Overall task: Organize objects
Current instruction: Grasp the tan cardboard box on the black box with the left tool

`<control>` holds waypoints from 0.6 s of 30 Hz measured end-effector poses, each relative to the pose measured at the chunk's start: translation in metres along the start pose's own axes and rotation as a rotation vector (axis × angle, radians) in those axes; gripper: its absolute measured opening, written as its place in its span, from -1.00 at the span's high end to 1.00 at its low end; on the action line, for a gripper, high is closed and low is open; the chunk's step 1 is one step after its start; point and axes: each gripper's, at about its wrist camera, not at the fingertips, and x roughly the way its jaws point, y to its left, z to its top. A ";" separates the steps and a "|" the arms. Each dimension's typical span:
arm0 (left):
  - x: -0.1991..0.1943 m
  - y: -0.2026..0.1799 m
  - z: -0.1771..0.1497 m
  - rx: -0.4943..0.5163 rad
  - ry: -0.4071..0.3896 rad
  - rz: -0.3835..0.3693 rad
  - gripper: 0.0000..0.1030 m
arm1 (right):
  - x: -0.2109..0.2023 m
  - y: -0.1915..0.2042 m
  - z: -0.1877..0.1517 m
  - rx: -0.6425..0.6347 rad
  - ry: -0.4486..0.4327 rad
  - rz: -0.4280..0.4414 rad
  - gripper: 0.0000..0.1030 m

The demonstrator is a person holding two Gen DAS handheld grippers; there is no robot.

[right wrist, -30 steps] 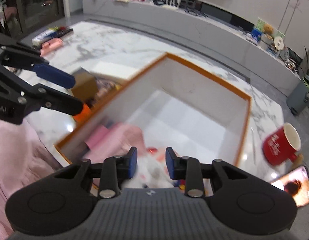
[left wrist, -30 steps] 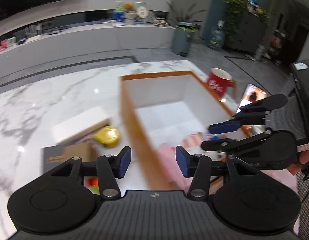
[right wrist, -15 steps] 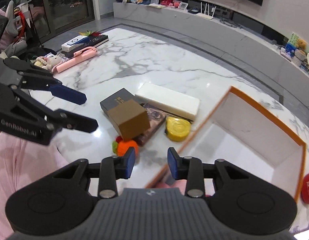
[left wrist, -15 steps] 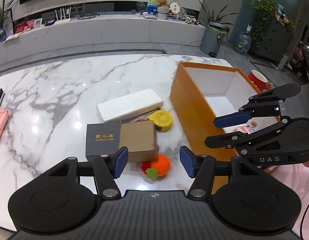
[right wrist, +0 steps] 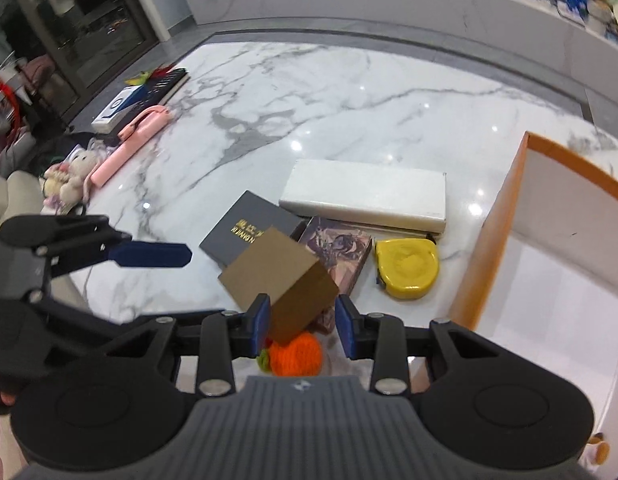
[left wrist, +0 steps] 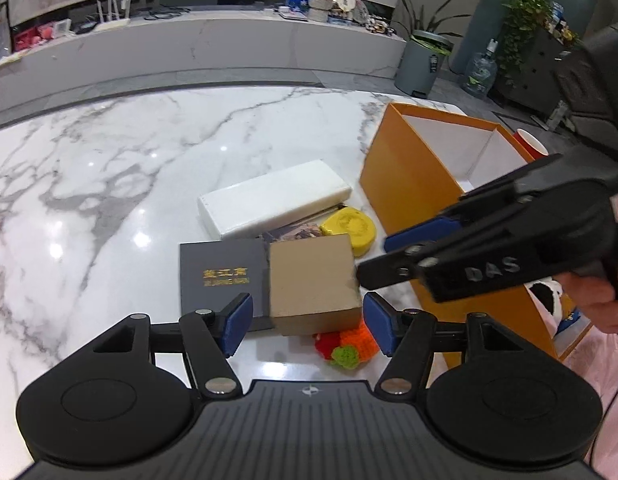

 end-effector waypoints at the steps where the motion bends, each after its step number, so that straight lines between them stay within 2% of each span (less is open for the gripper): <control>1: 0.002 0.000 0.001 0.000 0.005 -0.015 -0.47 | 0.004 -0.001 0.003 0.014 0.010 0.003 0.26; 3: 0.008 0.001 0.003 -0.005 0.006 -0.026 -0.58 | 0.009 -0.005 0.006 0.046 0.026 0.022 0.27; 8: 0.026 0.007 0.011 -0.057 0.046 -0.057 -0.60 | 0.016 -0.007 0.011 0.069 0.045 0.040 0.27; 13: 0.041 0.010 0.014 -0.077 0.086 -0.058 -0.60 | 0.020 -0.007 0.016 0.063 0.052 0.045 0.30; 15: 0.045 0.010 0.013 -0.079 0.105 -0.064 -0.58 | 0.021 -0.007 0.017 0.056 0.055 0.050 0.34; 18: 0.047 0.009 0.010 -0.066 0.107 -0.039 -0.34 | 0.022 -0.007 0.018 0.045 0.058 0.056 0.37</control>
